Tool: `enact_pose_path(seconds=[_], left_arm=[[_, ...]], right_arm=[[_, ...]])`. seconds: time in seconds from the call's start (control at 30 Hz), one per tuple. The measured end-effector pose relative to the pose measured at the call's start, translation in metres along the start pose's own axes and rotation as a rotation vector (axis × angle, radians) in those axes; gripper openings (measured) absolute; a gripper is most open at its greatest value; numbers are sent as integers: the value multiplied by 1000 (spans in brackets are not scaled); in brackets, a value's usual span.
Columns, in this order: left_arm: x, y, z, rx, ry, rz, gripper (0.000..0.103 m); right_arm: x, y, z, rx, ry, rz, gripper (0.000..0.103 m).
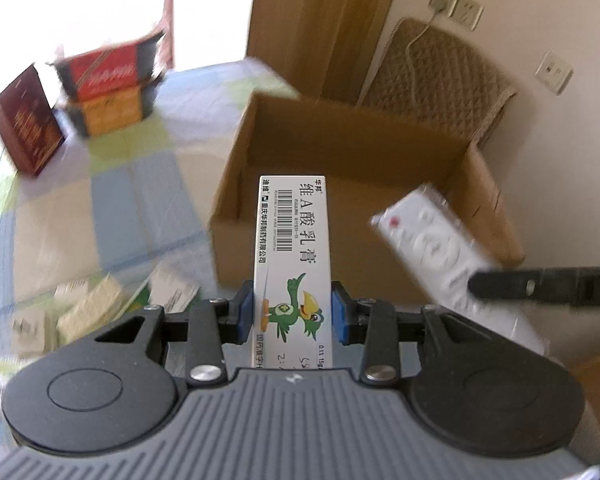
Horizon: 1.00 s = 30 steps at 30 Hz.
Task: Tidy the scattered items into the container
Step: 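Lower both items into the cardboard box and open both tools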
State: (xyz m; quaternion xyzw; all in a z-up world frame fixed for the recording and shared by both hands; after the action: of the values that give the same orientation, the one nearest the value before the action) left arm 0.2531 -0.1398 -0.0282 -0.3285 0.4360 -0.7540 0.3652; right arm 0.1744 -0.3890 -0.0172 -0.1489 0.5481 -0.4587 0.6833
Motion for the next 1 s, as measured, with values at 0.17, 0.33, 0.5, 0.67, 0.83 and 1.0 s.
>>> enact_pose_path(seconds=[0.17,0.33,0.5,0.67,0.83,1.0], left_arm=[[20,16,53,16,15,-48,33],[35,54,94,-34,8,-83,33],[40,97,123,-107,-20,-97,33],[34,143,129,-213,-56,-80,33],[32,184,125,-333,-59,-37,33],[39,202,120,-399,-4,-20,33]], right_arm=[[31,-11,38,109,114,-45,18],[57,16,59,124,210,-101,18],[75,43,69,86,234,-172,18],[91,72,70,9,247,-223,18],[109,92,77,-76,262,-269,18],[126,108,81,-180,270,-257,18]])
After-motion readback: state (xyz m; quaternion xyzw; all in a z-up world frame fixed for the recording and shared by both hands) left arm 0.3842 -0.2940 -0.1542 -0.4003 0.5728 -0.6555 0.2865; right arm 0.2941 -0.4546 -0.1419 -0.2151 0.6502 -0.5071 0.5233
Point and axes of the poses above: each gripper's, at about its wrist camera, not at the fingertips, and y roughly the way its jaws point, x to its right, z to its top, the point moved 2 cm from there along y, roughly the way its jaws point, and after that the axes turned 14 degrees about -x, right-handed, at the moved point
